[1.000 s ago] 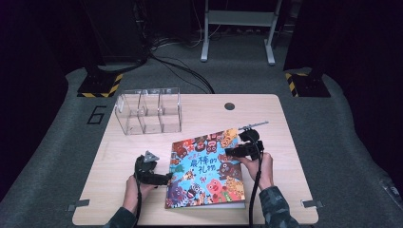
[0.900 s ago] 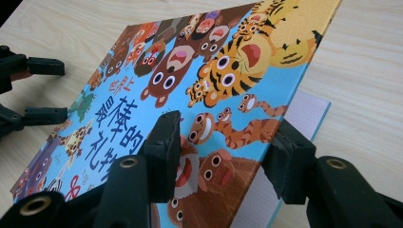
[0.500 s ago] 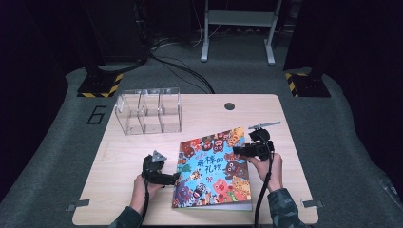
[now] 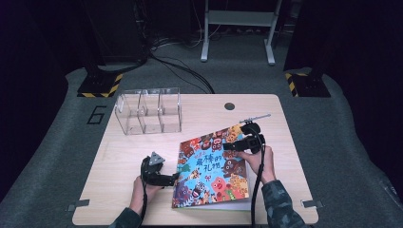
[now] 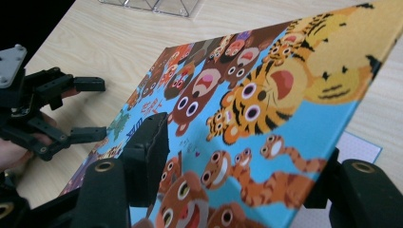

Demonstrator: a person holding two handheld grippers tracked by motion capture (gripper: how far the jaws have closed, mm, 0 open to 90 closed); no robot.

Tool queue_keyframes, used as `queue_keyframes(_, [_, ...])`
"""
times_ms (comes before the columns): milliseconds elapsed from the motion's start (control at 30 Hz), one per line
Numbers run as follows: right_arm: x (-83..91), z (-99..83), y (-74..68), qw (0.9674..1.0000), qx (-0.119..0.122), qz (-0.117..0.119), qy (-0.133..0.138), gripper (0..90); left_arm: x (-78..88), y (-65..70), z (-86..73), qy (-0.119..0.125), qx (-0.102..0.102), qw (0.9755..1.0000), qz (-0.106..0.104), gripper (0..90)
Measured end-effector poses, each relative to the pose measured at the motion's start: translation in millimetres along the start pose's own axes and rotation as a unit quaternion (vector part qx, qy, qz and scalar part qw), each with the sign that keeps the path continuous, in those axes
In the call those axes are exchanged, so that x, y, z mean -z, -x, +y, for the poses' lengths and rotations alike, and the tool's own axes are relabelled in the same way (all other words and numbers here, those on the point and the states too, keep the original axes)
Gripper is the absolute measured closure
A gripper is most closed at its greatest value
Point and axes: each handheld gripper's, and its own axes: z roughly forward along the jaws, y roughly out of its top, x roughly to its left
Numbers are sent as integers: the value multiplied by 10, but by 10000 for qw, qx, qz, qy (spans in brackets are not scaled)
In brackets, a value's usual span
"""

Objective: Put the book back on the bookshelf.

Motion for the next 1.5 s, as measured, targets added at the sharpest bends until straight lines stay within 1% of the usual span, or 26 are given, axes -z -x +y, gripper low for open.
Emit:
queue_keyframes(33, [-7,15,-14,10000,-52,-46,-10,408,-5,8,-2,38,46,10000,23,79])
queue_keyframes(67, [-15,26,-12,10000,-21,-89,20,424,-5,7,-1,36,45,10000,20,79])
queue_keyframes(167, [-29,47,-8,9999,-70,-101,-8,479,-5,6,-5,56,33,10000,23,79])
queue_keyframes(233, [-37,59,15,9999,-26,-127,-34,515,-5,5,-5,58,27,10000,23,79])
queue_keyframes(300, [-38,60,23,9999,-28,-133,-40,519,-6,5,-5,60,30,10000,22,79])
queue_keyframes(333, [-40,63,30,10000,-37,-66,-53,520,-5,5,-5,57,26,10000,22,79])
queue_keyframes(433, [-42,70,42,9999,-72,-58,-120,521,-5,5,-5,57,23,10000,23,79])
queue_keyframes(467, [-47,73,47,9999,-74,-24,-122,521,-5,4,-5,55,21,10000,22,79])
queue_keyframes(500, [-51,77,57,9999,-52,-27,-136,521,-5,5,-5,58,26,10000,23,79])
queue_keyframes(533, [-53,82,58,9998,-93,-21,-164,520,-5,5,-6,57,26,10000,23,79])
queue_keyframes(567, [-59,89,73,9998,-61,-18,-161,519,-5,4,-5,53,18,10000,22,79])
queue_keyframes(700, [-73,126,109,9997,-123,8,-216,519,-5,5,-6,56,19,10000,21,79])
queue_keyframes(733, [-79,136,116,9997,-132,-18,-222,520,-5,4,-6,55,17,10000,20,79])
queue_keyframes(800, [-88,157,132,9997,-110,10,-213,521,-5,4,-6,56,15,10000,18,79])
queue_keyframes(833, [-91,171,130,9996,-143,-6,-257,522,-4,3,-6,54,12,10000,18,80])
queue_keyframes(900, [-98,185,145,9997,-106,55,-204,528,-4,2,-6,56,12,10000,16,80])
queue_keyframes(933, [-95,198,148,9996,-113,61,-244,532,-4,2,-6,57,11,10000,15,80])
queue_keyframes(1067, [-101,229,160,9995,-61,183,-241,546,-2,3,-9,55,26,10000,16,80])
queue_keyframes(1100, [-101,233,172,9995,14,203,-232,551,0,2,-10,48,23,10000,10,80])
queue_keyframes(1233, [-98,231,188,9992,99,352,-183,566,1,-2,-12,52,5,10000,-7,80])
queue_keyframes(1300, [-96,219,193,9990,121,418,-138,576,12,-9,-9,-3,-11,10000,-62,80])
queue_keyframes(1333, [-99,214,210,9988,180,437,-113,581,6,-6,-14,42,-7,10000,-25,79])
queue_keyframes(1367, [-98,208,215,9986,158,488,-106,587,5,-5,-15,54,-7,10000,-16,80])
queue_keyframes(1400, [-101,203,225,9985,157,510,-118,589,14,-12,-14,4,-54,10000,-10,79])
queue_keyframes(1433, [-103,197,238,9983,171,537,-114,590,9,-11,-16,44,-39,10000,-7,79])
queue_keyframes(1500, [-107,183,248,9980,172,596,-87,591,13,-12,-18,36,-44,10000,-15,79])
